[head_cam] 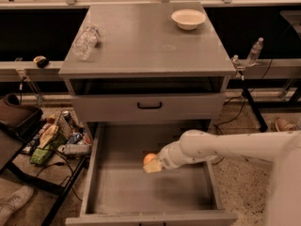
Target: Place orange into middle drawer
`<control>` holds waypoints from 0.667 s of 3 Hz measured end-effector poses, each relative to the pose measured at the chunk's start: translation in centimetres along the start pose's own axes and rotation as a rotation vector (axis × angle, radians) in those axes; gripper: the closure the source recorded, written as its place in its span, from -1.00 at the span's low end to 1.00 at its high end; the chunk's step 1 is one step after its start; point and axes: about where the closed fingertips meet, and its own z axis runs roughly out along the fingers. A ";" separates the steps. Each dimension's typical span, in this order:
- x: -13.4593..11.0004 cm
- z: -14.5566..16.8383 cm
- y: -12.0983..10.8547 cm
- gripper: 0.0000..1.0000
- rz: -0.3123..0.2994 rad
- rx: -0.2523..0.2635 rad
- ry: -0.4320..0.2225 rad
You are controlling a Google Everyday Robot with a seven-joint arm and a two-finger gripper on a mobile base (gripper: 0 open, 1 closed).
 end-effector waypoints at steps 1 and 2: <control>0.7 5.2 0.3 1.00 -0.023 -0.015 0.024; 2.2 9.9 1.4 1.00 -0.040 -0.032 0.088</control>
Offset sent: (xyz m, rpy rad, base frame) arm -0.0047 0.0834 -0.1409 -0.1098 0.0989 0.1200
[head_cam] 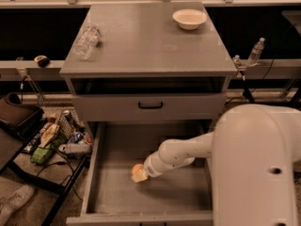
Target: Place orange into middle drawer
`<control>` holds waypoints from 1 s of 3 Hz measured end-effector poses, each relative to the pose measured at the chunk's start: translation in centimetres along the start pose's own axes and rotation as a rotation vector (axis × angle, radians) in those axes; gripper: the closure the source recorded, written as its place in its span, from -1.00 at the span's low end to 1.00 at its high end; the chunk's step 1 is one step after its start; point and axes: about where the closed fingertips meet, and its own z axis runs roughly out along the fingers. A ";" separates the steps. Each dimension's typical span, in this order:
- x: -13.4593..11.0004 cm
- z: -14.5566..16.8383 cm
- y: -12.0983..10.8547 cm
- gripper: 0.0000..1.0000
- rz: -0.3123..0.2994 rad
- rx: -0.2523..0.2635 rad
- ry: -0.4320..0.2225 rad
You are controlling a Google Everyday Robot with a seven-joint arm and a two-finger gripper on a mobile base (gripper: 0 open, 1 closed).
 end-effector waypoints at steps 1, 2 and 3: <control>1.3 3.2 1.5 1.00 0.000 -0.008 0.092; 1.1 3.3 1.6 0.61 -0.005 -0.008 0.097; 1.1 3.3 1.6 0.15 -0.005 -0.009 0.097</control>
Offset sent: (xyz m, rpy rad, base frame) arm -0.0116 0.0141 -0.0256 -0.0555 0.0491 0.0188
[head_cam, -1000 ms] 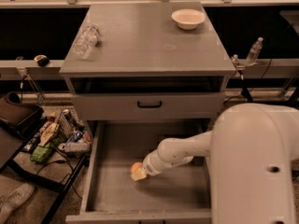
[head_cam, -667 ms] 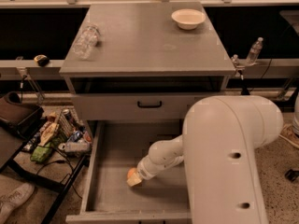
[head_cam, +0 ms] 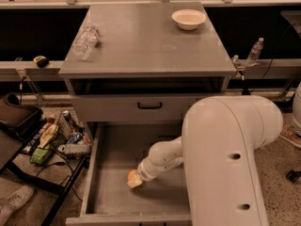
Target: Place orange into middle drawer
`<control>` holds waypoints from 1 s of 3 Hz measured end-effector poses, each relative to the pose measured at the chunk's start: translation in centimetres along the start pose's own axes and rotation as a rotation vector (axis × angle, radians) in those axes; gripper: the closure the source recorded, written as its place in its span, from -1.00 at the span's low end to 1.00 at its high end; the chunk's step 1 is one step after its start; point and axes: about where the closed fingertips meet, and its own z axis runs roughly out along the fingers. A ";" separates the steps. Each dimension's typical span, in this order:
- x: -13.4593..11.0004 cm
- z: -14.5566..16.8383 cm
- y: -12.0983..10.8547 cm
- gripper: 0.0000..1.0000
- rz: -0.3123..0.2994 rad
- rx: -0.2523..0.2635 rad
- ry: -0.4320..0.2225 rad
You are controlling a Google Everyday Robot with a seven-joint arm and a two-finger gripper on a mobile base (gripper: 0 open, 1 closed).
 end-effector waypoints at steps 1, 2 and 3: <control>0.0 0.0 0.0 -0.32 0.000 0.000 0.000; 0.0 0.0 0.0 -0.78 0.000 0.000 0.000; 0.0 0.0 0.0 -1.00 0.000 0.000 0.000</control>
Offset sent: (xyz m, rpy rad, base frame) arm 0.0000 0.0000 0.0000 0.0000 0.0000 0.0000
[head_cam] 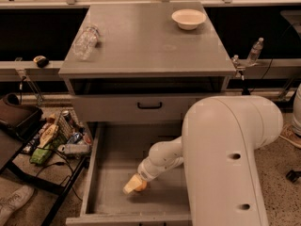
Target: Place orange into middle drawer
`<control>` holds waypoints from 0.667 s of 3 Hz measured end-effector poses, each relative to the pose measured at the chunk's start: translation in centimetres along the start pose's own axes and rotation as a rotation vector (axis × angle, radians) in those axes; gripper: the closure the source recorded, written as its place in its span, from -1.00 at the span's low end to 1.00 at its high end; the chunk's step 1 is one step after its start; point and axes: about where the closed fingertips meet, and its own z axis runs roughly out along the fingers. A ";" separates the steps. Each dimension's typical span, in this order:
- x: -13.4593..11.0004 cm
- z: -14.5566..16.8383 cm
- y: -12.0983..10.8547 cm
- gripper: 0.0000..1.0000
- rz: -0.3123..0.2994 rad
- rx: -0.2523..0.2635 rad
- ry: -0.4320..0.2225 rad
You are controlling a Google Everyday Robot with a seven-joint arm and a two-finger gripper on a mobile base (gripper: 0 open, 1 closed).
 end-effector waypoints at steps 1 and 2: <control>0.0 0.0 0.0 -1.00 0.000 0.000 0.000; 0.1 0.0 0.1 -1.00 -0.001 -0.012 -0.010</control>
Offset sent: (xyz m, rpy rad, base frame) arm -0.0004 -0.0018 0.0023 0.0351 -0.0022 0.0052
